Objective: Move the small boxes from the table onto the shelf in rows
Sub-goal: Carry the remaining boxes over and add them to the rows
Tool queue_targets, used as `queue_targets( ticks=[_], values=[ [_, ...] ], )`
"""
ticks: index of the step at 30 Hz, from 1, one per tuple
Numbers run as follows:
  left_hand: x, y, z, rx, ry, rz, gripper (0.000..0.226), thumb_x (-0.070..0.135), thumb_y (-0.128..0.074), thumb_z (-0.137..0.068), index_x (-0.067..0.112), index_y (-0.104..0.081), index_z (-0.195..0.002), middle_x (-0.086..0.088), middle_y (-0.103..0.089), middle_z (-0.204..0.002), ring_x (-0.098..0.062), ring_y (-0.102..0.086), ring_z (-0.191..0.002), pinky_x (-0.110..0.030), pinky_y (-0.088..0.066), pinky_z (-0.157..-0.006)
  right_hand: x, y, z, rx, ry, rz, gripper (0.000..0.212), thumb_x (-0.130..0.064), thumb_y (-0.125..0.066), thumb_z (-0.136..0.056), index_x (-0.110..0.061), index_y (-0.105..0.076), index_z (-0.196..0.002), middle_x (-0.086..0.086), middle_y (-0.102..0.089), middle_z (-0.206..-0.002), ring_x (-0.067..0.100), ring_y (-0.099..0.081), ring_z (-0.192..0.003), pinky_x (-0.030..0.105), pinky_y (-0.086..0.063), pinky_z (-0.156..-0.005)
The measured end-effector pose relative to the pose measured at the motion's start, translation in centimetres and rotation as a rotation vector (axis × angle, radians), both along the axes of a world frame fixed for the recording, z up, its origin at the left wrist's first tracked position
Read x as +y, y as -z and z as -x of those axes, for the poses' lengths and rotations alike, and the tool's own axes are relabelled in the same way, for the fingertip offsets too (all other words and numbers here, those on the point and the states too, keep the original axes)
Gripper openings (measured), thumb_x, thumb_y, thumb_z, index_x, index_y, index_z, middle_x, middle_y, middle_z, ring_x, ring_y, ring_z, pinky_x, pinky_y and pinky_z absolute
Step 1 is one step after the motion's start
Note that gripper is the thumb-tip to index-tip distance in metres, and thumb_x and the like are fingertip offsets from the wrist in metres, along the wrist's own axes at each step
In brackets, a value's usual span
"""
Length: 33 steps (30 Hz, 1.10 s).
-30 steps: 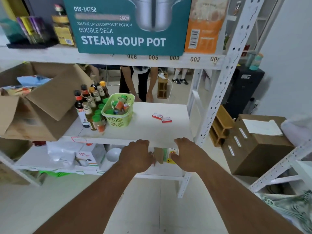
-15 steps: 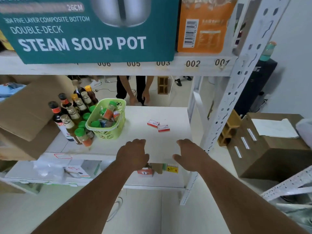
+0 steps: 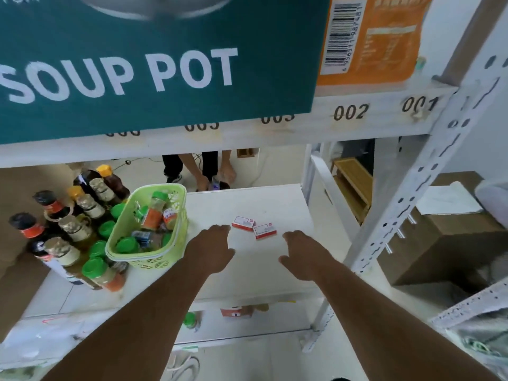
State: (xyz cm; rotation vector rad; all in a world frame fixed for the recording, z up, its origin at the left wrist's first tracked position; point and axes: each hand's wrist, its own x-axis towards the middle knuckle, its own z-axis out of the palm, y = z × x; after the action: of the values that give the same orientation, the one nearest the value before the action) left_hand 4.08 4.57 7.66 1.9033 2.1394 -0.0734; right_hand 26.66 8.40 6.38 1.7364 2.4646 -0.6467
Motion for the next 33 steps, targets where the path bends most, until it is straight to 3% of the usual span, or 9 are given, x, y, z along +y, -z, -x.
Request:
queue_targets(
  ticks=[14,19,21,23,25,27,33],
  values=[
    [9.1,6.8,2.7,-0.095,0.015,-0.051,0.064,0.035,-0.055,-0.094,0.022,-0.027,-0.151,0.002,-0.029,-0.156,-0.019,-0.033,-0.14,-0.032,-0.029,-0.114,8.6,5.7,4.0,-0.009,-0.035,-0.125,0.047,-0.03,-0.063,-0.093,-0.017,-0.048,-0.136,0.005,-0.053,-0.134,0.024,-0.055,-0.119,0.039,-0.05,-0.099],
    [11.4,8.8,2.8,-0.045,0.086,-0.048,0.066,0.028,-0.053,-0.097,0.02,-0.021,-0.153,0.003,-0.012,-0.163,-0.017,-0.019,-0.148,-0.032,-0.018,-0.12,10.0,7.8,4.4,-0.014,-0.069,-0.135,0.039,-0.016,-0.063,-0.091,-0.02,-0.054,-0.129,0.002,-0.06,-0.125,0.021,-0.059,-0.11,0.035,-0.053,-0.092],
    [12.2,8.9,2.7,-0.043,0.117,-0.007,0.063,0.023,-0.054,-0.094,0.023,-0.028,-0.152,0.003,-0.014,-0.162,-0.023,-0.026,-0.145,-0.038,-0.028,-0.117,10.2,8.2,4.4,-0.04,-0.092,-0.134,0.039,-0.015,-0.067,-0.089,-0.02,-0.058,-0.127,0.001,-0.062,-0.12,0.019,-0.062,-0.106,0.034,-0.055,-0.09],
    [13.0,9.5,3.1,-0.067,0.104,0.034,0.054,0.016,-0.056,-0.086,0.033,-0.05,-0.137,0.002,-0.038,-0.151,-0.027,-0.049,-0.128,-0.042,-0.045,-0.104,10.4,8.4,4.5,-0.05,-0.103,-0.142,0.035,-0.015,-0.071,-0.087,-0.018,-0.062,-0.121,0.001,-0.062,-0.114,0.019,-0.062,-0.1,0.034,-0.057,-0.087],
    [13.6,10.2,3.3,-0.059,0.077,0.03,0.04,0.017,-0.057,-0.079,0.037,-0.061,-0.113,0.002,-0.061,-0.125,-0.021,-0.062,-0.104,-0.038,-0.055,-0.089,10.5,8.5,4.6,-0.058,-0.113,-0.157,0.033,-0.015,-0.071,-0.085,-0.017,-0.063,-0.118,0.002,-0.059,-0.111,0.02,-0.06,-0.098,0.033,-0.056,-0.084],
    [13.3,10.0,2.9,-0.036,0.08,-0.014,0.032,0.019,-0.062,-0.081,0.029,-0.061,-0.111,0.002,-0.061,-0.111,-0.019,-0.06,-0.098,-0.034,-0.054,-0.087,10.5,8.6,4.7,-0.055,-0.109,-0.16,0.035,-0.019,-0.071,-0.085,-0.016,-0.061,-0.119,0.003,-0.056,-0.111,0.02,-0.058,-0.098,0.032,-0.055,-0.083],
    [13.0,10.1,1.9,-0.047,0.032,-0.064,0.023,0.031,-0.065,-0.081,0.019,-0.06,-0.101,-0.003,-0.05,-0.106,-0.021,-0.053,-0.096,-0.031,-0.049,-0.08,10.7,9.1,4.1,-0.054,-0.036,-0.106,0.044,-0.028,-0.066,-0.09,-0.012,-0.058,-0.13,0.008,-0.053,-0.12,0.024,-0.056,-0.111,0.035,-0.051,-0.09]
  ],
)
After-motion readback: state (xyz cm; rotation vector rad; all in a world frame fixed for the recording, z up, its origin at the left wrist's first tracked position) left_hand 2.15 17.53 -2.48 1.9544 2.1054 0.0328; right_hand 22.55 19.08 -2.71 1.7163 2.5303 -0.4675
